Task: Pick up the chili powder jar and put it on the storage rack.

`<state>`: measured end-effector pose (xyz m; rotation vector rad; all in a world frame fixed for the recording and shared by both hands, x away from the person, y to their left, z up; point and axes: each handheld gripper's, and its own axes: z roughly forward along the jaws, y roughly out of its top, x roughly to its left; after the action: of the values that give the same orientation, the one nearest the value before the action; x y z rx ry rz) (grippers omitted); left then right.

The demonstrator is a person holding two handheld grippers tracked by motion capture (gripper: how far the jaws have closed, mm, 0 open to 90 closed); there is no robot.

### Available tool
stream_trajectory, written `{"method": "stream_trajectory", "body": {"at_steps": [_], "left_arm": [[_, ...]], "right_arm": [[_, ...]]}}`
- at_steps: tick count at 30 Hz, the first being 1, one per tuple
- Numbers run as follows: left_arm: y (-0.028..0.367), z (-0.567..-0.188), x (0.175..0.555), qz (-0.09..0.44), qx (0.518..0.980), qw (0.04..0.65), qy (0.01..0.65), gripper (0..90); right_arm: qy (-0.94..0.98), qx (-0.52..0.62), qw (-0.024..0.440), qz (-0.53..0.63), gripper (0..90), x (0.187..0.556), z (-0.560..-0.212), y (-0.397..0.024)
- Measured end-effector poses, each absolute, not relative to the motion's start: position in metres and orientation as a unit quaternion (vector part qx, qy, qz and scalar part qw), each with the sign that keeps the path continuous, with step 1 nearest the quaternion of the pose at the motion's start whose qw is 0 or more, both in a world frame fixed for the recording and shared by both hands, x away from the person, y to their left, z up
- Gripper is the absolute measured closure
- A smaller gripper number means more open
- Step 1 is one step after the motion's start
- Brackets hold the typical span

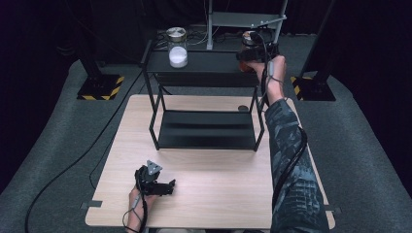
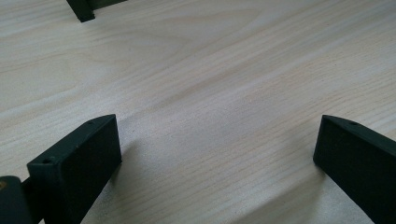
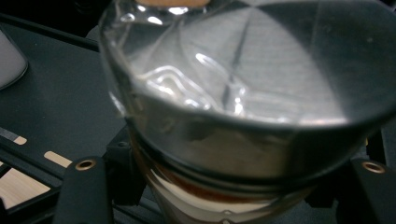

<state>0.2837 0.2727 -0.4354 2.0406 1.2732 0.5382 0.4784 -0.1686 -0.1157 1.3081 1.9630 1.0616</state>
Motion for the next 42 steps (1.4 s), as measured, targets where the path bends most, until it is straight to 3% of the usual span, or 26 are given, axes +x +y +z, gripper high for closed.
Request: {"method": "stream_trajectory", "body": {"at_steps": [13,17,23,34,42], "left_arm": [[0.273,-0.435,0.284,0.206,0.781,0.332,0.487,0.4],[0.273,-0.435,0.284,0.207,0.781,0.332,0.487,0.4],[0.273,-0.435,0.284,0.206,0.781,0.332,0.487,0.4],[0.272,-0.435,0.283,0.208,0.781,0.332,0.486,0.4],[0.272,-0.436,0.283,0.209,0.780,0.332,0.487,0.4]], "right_arm": [[0.736,0.492,0.271,0.378,29.2,0.481,-0.109,-0.164],[0.743,0.500,0.264,0.359,13.8,0.482,-0.101,-0.158],[0.764,0.498,0.237,0.335,2.4,0.482,-0.088,-0.159],[0.791,0.476,0.209,0.322,0.0,0.448,-0.080,-0.166],[0.808,0.453,0.194,0.324,0.0,0.417,-0.112,-0.181]]}}
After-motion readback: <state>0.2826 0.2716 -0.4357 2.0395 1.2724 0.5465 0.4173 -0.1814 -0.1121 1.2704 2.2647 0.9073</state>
